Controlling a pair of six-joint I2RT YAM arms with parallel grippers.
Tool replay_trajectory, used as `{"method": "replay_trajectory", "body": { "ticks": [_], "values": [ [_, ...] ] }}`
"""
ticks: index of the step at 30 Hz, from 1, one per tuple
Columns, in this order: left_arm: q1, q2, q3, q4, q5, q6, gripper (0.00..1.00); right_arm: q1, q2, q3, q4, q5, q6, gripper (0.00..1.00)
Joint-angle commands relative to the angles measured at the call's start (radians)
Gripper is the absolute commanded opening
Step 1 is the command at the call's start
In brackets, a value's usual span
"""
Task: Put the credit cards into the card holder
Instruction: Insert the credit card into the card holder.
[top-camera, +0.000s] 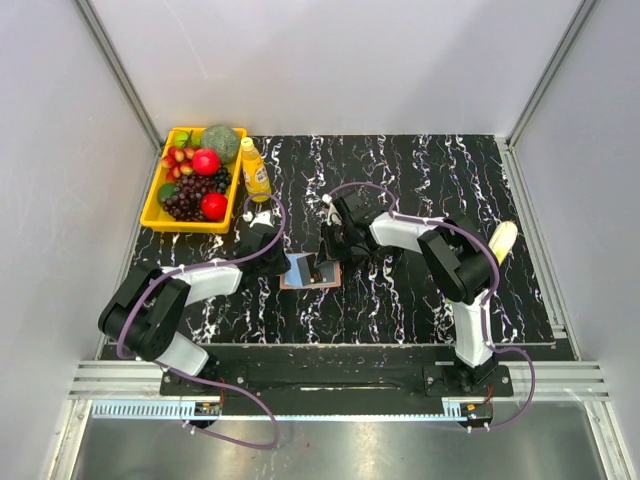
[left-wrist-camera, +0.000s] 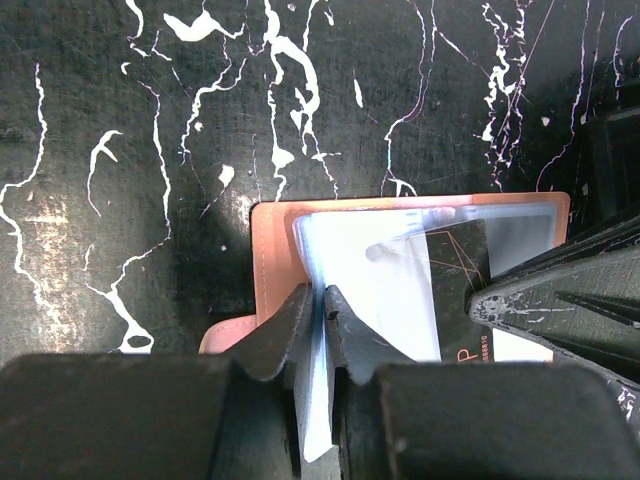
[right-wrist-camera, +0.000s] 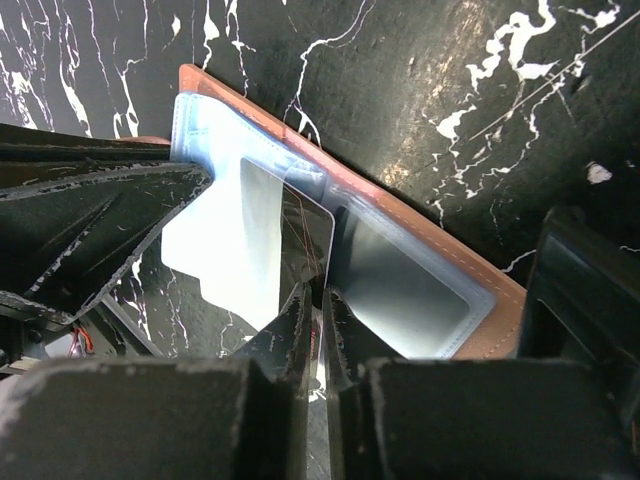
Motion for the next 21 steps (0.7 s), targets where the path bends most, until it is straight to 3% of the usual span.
{"method": "replay_trajectory", "body": {
  "ticks": [1, 6, 11, 21],
  "values": [
    [0.009, 0.015, -0.008, -0.040, -0.014, 0.017, 0.15, 0.030, 0.010, -0.026, 0.008, 0.007, 0.023, 0.13],
    [0.009, 0.004, -0.012, -0.053, -0.006, 0.014, 0.25, 0.029, 0.025, -0.050, 0.055, 0.000, 0.071, 0.14],
    [0.009, -0.034, -0.035, -0.053, 0.003, -0.003, 0.31, 0.030, 0.002, -0.096, 0.130, -0.039, 0.127, 0.28],
    [0.009, -0.074, -0.085, -0.010, 0.045, -0.045, 0.33, 0.042, -0.005, -0.130, 0.219, -0.052, 0.206, 0.40]
  ]
}}
